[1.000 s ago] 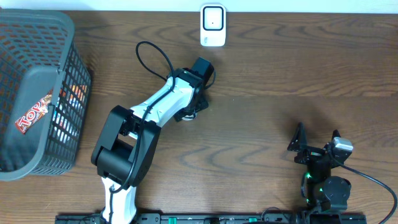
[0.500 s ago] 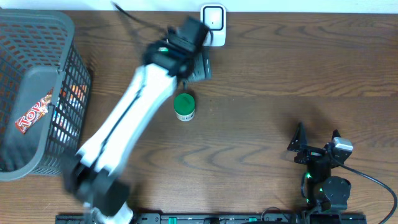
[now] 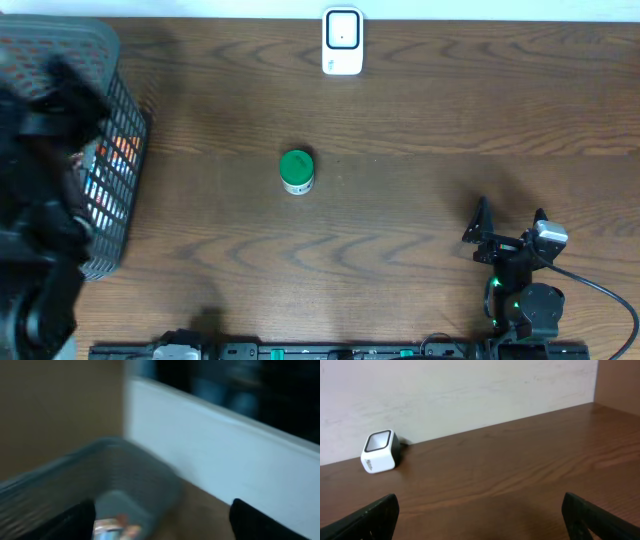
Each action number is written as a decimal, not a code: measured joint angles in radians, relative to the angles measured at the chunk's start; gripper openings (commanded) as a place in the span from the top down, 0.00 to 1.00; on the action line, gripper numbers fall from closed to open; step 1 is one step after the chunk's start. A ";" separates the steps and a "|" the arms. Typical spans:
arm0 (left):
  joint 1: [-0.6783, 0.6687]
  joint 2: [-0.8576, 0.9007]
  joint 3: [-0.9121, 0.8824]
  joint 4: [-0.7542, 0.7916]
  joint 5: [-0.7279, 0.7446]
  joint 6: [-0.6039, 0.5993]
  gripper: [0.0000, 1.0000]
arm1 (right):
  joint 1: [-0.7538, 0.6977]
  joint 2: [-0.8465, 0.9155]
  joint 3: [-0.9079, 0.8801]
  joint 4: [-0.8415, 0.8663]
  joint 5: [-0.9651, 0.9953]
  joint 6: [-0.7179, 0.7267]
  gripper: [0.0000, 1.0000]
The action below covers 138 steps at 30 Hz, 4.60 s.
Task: Scan the item barcode
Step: 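Reach the left gripper into the basket and grasp the white caplet box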
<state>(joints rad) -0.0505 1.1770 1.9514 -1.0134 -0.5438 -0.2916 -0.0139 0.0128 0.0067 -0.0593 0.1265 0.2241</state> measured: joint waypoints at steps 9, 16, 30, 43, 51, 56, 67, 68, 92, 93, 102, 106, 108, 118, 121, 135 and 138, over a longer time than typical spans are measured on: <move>0.435 0.161 -0.154 -0.057 0.055 -0.137 0.07 | 0.000 0.000 0.000 0.000 0.000 0.000 0.01; 0.641 0.417 -0.233 -0.080 0.274 -0.212 0.07 | 0.000 0.000 0.000 0.000 0.000 0.000 0.01; 0.649 0.966 -0.242 -0.140 0.557 -0.043 0.07 | 0.000 0.000 0.000 0.000 0.000 0.000 0.01; 0.645 1.030 -0.223 -0.135 0.640 0.026 0.38 | 0.000 0.000 0.000 0.000 0.000 0.000 0.01; 0.643 1.027 -0.223 -0.148 0.645 0.031 0.39 | 0.000 0.000 0.000 0.000 0.000 0.000 0.01; 0.645 1.019 -0.223 -0.188 0.616 0.030 0.39 | 0.000 0.000 0.000 0.000 0.000 0.000 0.01; 0.661 0.644 -0.118 -0.209 0.629 0.015 0.39 | 0.000 0.000 0.000 0.000 0.000 0.000 0.01; 0.664 0.579 -0.103 -0.196 0.639 0.010 0.39 | 0.000 0.000 0.000 0.000 0.000 0.000 0.01; 0.666 0.676 -0.284 -0.122 0.552 -0.026 0.07 | 0.000 0.000 0.000 0.000 0.000 0.000 0.01; 0.666 0.695 -0.285 -0.117 0.552 -0.026 0.07 | 0.000 0.000 0.000 0.000 0.000 0.000 0.01; 0.666 0.836 -0.329 -0.055 0.544 -0.026 0.06 | 0.000 0.000 0.000 0.000 0.000 0.000 0.01; 0.666 0.862 -0.388 0.003 0.544 -0.026 0.07 | 0.000 0.000 0.000 0.000 0.000 0.000 0.01; 0.666 0.863 -0.415 0.023 0.545 -0.026 0.06 | 0.000 0.000 0.000 0.000 0.000 0.000 0.01; 0.666 0.854 -0.478 0.108 0.560 -0.030 0.34 | 0.000 0.000 0.000 0.000 0.000 0.000 0.01; 0.666 0.850 -0.486 0.114 0.565 -0.031 0.45 | 0.000 0.000 0.000 0.000 0.000 0.000 0.01; 0.673 0.837 -0.378 -0.050 0.568 -0.026 0.55 | 0.000 0.000 0.000 0.000 0.000 0.000 0.01; 0.681 0.772 -0.261 -0.097 0.571 -0.031 0.55 | 0.000 0.000 0.000 0.000 0.000 0.000 0.01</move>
<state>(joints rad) 0.6300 1.9495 1.6901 -1.1103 0.0269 -0.3222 -0.0139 0.0128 0.0067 -0.0589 0.1265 0.2241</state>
